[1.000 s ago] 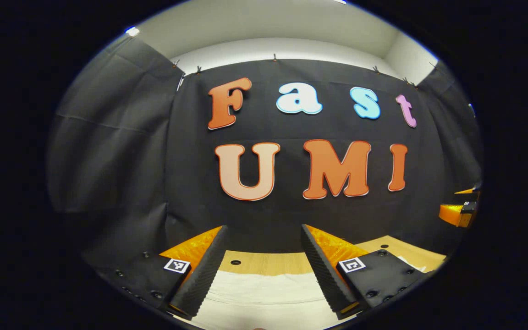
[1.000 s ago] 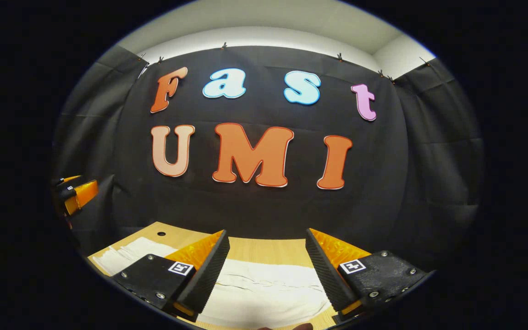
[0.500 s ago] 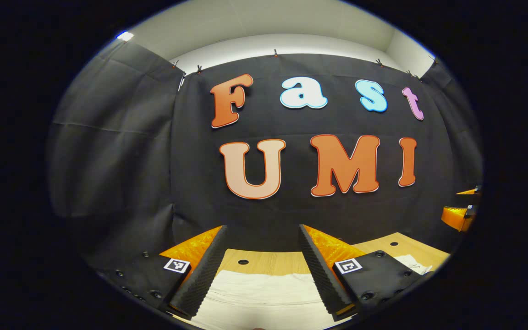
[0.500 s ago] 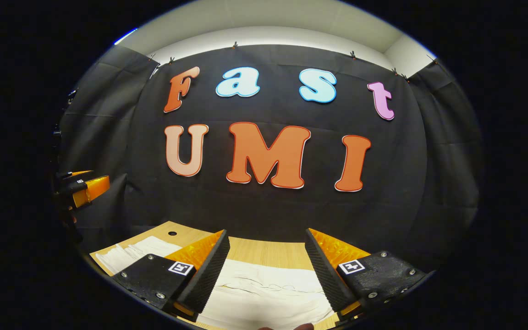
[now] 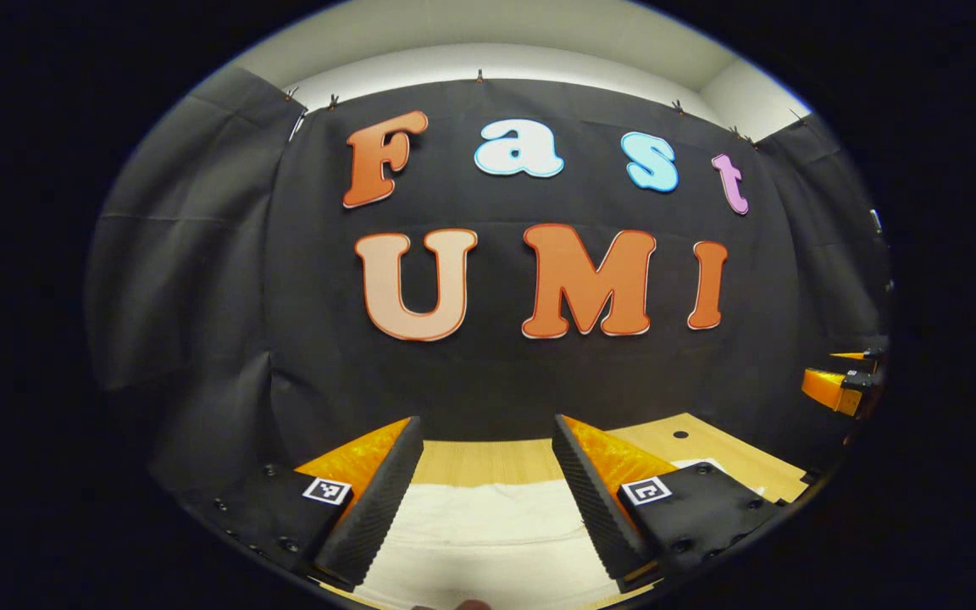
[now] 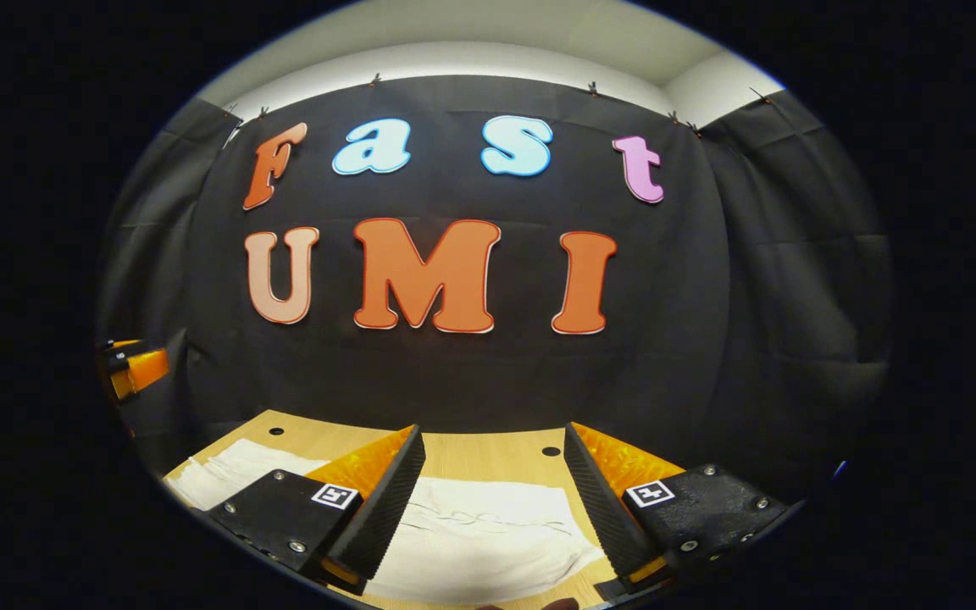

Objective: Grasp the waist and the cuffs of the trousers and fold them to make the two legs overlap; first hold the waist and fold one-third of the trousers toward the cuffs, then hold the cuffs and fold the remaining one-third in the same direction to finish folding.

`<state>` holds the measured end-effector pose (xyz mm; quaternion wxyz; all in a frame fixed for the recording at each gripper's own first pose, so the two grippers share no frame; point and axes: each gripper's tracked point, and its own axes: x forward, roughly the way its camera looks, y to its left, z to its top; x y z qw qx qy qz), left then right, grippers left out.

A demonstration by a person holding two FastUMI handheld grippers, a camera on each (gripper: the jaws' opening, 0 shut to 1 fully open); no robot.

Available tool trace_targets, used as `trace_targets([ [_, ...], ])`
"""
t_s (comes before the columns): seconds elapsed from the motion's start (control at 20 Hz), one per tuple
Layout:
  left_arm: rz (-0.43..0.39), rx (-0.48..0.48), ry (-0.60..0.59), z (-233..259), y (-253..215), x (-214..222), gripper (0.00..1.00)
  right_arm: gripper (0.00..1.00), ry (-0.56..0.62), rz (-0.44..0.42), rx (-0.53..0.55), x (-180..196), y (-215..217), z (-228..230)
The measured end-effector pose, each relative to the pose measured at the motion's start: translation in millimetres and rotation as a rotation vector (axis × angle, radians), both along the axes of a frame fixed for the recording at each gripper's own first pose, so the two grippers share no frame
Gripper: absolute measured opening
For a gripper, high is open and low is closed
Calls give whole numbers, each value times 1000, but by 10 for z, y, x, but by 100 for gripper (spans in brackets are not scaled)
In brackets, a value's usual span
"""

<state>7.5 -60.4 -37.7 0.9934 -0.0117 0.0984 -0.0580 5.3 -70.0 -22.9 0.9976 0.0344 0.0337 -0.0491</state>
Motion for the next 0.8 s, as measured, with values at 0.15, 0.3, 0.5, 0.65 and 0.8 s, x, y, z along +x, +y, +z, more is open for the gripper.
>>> trace_targets([
  [0.15, -18, 24, 82, -269, 15, -26, 100, 99, 37, -40, 29, -24, -79, -140],
  [0.3, -27, 24, 157, -475, 131, 6, 100, 99, 98, -64, 62, -33, -120, -310],
  [0.5, 29, -49, 281, -826, 539, 16, 100, 99, 252, -122, 50, -42, -217, -686],
  [0.65, 92, -142, 391, -1151, 854, 34, 100, 99, 333, -148, 79, -64, -219, -903],
  [0.8, 170, -173, 541, -1720, 1051, 51, 100, 99, 407, -163, 108, -90, -206, -1134],
])
